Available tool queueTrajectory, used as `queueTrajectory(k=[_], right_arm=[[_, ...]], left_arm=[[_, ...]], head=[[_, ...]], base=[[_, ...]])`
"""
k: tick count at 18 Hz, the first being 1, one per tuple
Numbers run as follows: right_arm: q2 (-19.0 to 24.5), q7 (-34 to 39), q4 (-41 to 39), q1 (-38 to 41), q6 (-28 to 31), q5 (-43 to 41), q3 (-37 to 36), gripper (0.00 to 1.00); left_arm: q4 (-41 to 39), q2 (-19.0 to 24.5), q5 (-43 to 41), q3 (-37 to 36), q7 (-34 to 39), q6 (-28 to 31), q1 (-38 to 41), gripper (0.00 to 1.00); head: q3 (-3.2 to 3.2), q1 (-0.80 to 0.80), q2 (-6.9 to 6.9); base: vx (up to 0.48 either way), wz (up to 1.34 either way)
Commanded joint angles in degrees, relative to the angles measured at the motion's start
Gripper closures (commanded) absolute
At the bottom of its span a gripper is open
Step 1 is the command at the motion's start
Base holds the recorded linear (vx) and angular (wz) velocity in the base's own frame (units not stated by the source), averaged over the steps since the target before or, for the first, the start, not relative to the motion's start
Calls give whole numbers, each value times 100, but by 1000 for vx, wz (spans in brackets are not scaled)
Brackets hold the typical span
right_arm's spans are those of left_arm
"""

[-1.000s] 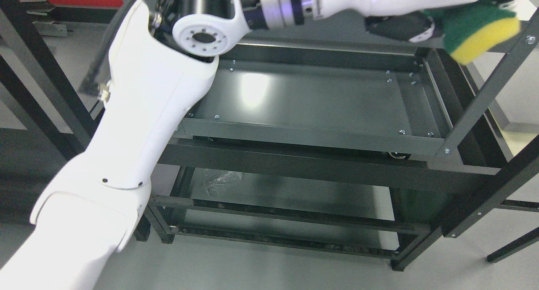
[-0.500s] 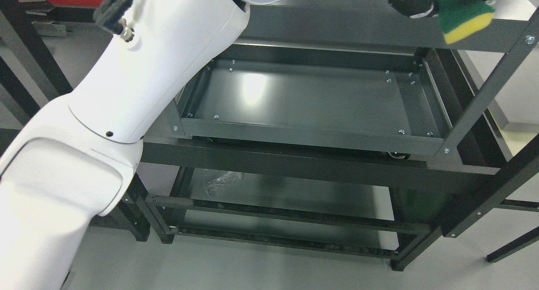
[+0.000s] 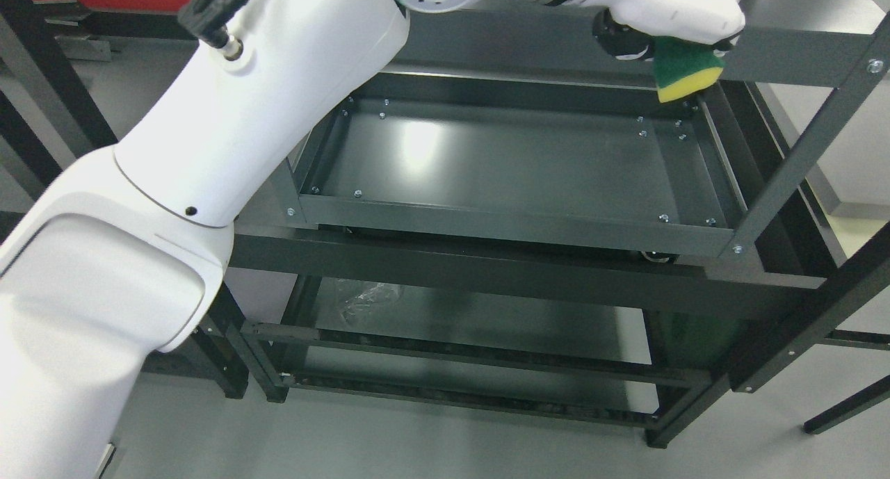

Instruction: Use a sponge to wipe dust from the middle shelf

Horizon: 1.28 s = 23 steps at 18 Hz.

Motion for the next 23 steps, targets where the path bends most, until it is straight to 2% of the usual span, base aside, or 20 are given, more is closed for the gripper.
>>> queueTrajectory(k=[1,6,9,12,15,17,23], right_arm=[[-100,-3,-100,0,418,0,0,0],[-100,-3,-100,0,418,0,0,0],[-100,-3,-100,0,418,0,0,0],[-100,-3,-100,0,418,0,0,0],[-100,-3,-100,0,418,0,0,0],[-100,-3,-100,0,418,0,0,0],[-100,-3,-100,0,418,0,0,0]], left_arm=[[-212,358,-7,276,-379,-102,137,99],[-1117,1350,203,539,-722,-287,559,98],[-1696,2105,580,794,-1003,-357,901,98],[-2321,3107,1073,900,-1057,-357,1165,98],[-2621,4021,1512,979,-1057,-357,1271,98],[-2621,4558,1767,1058,-1048,-357,1272,98],[-2621,6692,2637,1190,-986,-357,1482,98]], head=[[0,0,0],[0,0,0],[0,0,0],[0,0,0],[0,0,0],[0,0,0],[0,0,0]], base=[[0,0],[0,0],[0,0],[0,0],[0,0],[0,0],[0,0]])
